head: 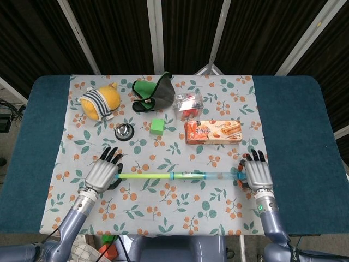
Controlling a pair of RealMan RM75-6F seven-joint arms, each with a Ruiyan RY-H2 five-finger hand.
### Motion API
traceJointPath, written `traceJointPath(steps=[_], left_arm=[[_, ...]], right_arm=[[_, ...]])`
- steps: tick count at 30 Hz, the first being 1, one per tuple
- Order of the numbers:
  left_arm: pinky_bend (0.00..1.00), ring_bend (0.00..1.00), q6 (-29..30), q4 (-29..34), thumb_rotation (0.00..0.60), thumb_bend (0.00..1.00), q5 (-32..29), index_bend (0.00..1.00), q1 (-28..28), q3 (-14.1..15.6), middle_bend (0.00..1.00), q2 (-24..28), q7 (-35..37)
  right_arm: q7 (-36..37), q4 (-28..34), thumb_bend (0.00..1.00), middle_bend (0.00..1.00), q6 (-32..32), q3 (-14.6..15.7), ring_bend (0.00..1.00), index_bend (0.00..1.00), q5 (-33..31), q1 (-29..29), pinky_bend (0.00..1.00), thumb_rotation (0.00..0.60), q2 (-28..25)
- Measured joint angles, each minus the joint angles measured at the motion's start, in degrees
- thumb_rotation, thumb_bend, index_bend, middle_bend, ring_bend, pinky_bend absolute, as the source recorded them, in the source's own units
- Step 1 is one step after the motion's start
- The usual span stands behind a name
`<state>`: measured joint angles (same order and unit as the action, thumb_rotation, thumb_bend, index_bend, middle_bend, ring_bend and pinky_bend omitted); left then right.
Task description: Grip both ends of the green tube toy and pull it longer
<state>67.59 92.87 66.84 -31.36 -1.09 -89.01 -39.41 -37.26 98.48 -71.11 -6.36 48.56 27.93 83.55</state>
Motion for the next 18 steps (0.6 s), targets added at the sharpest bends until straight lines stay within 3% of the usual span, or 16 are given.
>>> traceJointPath(steps=[18], left_arm=[[0.00, 0.00, 0.2, 0.6, 0.600, 0.54, 1.8, 0.60, 1.6, 1.0, 0.17, 3.9, 2.6]], right_arm=[[2.8, -1.3, 0.31, 0.25, 1.2, -1.3, 0.00, 0.74, -1.7, -0.9, 0.00, 0.600, -4.9]])
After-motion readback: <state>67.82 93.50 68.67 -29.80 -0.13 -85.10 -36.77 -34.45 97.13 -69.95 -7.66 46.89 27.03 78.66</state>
